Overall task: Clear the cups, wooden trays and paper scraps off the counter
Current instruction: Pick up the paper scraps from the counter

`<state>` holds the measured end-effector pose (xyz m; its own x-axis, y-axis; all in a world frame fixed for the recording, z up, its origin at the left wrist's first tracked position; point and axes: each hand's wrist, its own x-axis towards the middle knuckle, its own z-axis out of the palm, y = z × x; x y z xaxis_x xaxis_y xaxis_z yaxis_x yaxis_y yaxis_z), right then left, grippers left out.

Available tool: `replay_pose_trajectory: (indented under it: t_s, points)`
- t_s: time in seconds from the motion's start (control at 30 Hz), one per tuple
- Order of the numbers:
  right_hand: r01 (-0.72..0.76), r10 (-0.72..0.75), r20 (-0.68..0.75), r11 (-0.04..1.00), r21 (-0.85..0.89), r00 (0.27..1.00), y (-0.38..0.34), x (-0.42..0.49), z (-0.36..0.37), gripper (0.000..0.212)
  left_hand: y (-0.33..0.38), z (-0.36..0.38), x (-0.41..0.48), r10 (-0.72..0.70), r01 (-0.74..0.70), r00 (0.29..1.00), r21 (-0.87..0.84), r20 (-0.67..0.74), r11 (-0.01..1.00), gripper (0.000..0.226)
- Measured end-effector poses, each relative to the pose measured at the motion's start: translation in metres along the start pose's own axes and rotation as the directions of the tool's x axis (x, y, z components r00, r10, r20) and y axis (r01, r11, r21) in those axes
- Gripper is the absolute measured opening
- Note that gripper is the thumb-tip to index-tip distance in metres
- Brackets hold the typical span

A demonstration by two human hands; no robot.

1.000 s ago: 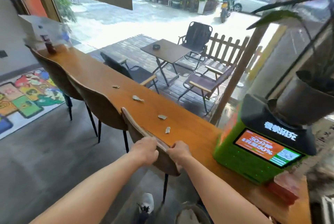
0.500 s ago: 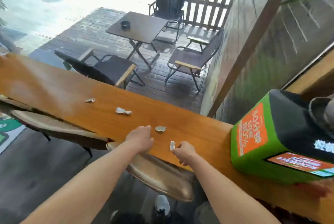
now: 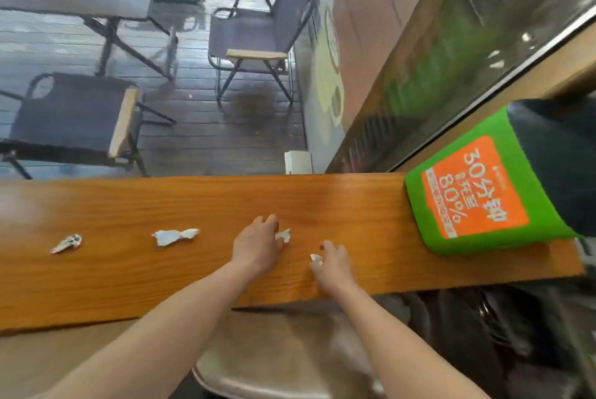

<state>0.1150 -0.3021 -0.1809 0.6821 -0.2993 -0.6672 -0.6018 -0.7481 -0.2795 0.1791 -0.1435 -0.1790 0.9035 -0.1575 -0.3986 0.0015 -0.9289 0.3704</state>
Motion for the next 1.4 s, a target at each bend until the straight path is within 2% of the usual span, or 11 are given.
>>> replay_pose_trajectory:
  t_s: [0.17, 0.33, 0.5, 0.6, 0.7, 0.83, 0.97, 1.17, 1.3, 1.4]
  points:
    - [-0.053, 0.047, -0.151, 0.998, -0.038, 0.987, -0.005, 0.007, 0.020, 0.032, -0.011, 0.016, 0.026, 0.064, -0.065, 0.997, 0.016, 0.046, 0.998, 0.037]
    - [-0.004, -0.004, -0.234, 0.999, -0.035, 0.972, -0.001, 0.013, 0.036, 0.019, -0.014, 0.032, 0.036, 0.126, -0.127, 0.990, 0.015, 0.066, 0.992, 0.027]
    - [0.007, -0.004, -0.191, 1.000, 0.013, 0.982, 0.005, 0.018, 0.034, 0.011, -0.011, 0.036, 0.038, 0.171, -0.177, 0.976, 0.039, 0.137, 0.983, 0.012]
    - [-0.001, 0.006, -0.159, 0.999, 0.034, 0.987, 0.006, 0.020, 0.027, 0.007, -0.017, 0.028, 0.036, 0.124, -0.128, 0.969, 0.009, 0.212, 0.992, 0.008]
    - [0.048, -0.043, -0.124, 0.998, 0.036, 0.991, 0.000, 0.022, 0.019, 0.014, -0.030, 0.016, 0.032, 0.072, -0.066, 0.947, -0.027, 0.313, 0.997, 0.014]
    - [0.055, -0.052, -0.036, 0.995, 0.088, 0.998, -0.030, 0.021, 0.015, 0.029, -0.059, -0.006, 0.020, 0.039, -0.042, 0.929, 0.001, 0.368, 0.999, 0.030]
    - [0.109, -0.114, 0.079, 0.992, 0.070, 0.990, -0.075, 0.013, 0.020, 0.035, -0.089, -0.038, 0.013, 0.010, -0.044, 0.912, 0.072, 0.410, 0.996, 0.025]
    - [0.177, -0.191, 0.159, 0.979, 0.096, 0.969, -0.143, -0.004, 0.041, 0.038, -0.147, -0.082, 0.001, -0.104, 0.084, 0.940, 0.073, 0.325, 0.994, 0.026]
    - [0.302, -0.291, 0.140, 0.951, -0.065, 0.946, -0.192, -0.015, 0.062, 0.026, -0.203, -0.110, -0.015, -0.162, 0.145, 0.958, 0.090, 0.236, 0.985, 0.017]
    - [0.390, -0.376, 0.108, 0.901, -0.190, 0.921, -0.220, -0.019, 0.082, 0.017, -0.245, -0.123, -0.025, -0.195, 0.173, 0.974, 0.173, 0.117, 0.969, 0.035]
